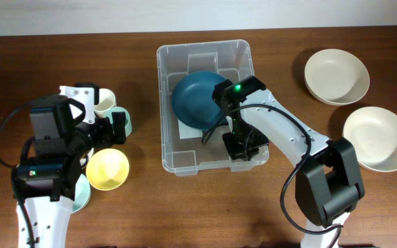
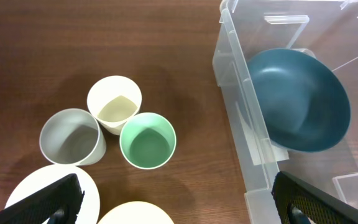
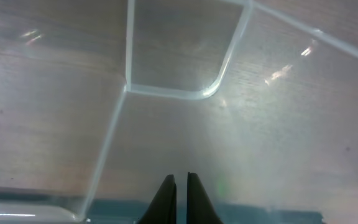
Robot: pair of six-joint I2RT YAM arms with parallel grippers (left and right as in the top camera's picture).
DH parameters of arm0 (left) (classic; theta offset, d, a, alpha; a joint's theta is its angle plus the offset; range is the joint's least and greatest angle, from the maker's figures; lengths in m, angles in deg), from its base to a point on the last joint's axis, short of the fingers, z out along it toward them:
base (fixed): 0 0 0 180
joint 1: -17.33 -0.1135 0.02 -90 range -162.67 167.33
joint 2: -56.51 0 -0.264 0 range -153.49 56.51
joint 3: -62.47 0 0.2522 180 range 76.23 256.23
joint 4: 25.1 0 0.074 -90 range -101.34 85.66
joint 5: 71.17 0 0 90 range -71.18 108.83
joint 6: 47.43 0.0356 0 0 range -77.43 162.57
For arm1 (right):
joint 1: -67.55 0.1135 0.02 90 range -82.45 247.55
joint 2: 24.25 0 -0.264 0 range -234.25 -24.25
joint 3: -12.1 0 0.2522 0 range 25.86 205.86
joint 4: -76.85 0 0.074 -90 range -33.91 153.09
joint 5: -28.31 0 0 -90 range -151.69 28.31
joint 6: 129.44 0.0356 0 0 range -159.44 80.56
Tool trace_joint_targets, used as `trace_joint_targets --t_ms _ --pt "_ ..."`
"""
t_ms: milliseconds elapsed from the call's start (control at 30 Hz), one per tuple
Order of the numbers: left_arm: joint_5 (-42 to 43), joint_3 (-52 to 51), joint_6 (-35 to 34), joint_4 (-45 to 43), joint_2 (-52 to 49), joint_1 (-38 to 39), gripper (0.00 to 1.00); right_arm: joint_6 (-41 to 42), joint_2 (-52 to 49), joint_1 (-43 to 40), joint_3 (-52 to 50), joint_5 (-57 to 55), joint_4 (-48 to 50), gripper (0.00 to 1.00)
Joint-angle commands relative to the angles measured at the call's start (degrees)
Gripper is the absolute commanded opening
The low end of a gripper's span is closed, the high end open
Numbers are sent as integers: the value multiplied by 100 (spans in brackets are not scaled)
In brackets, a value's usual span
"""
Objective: Pack container
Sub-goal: 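Lift the blue plate with the right gripper and lower it into the bin, then release the plate and move the right gripper to the cream bowl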
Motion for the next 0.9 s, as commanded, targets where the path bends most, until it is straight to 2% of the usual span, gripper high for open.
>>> trace_joint_targets --t_ms 0,400,600,700,800,867 --pt "-61 138 -11 -17 2 -33 100 15 133 11 -26 190 -61 4" --pt "-61 138 -13 -20 4 -33 99 -66 140 11 -26 439 -260 4" --pt "-61 138 -13 -22 2 -33 99 -267 140 4 120 389 258 4" --pt "-61 138 -13 -22 2 -33 99 -457 151 -31 791 63 385 4" --pt "-61 138 -13 -20 2 -33 100 -452 264 -284 1945 -387 354 4" --pt "-61 138 -13 -22 4 -33 99 -291 302 -706 2916 -378 330 10"
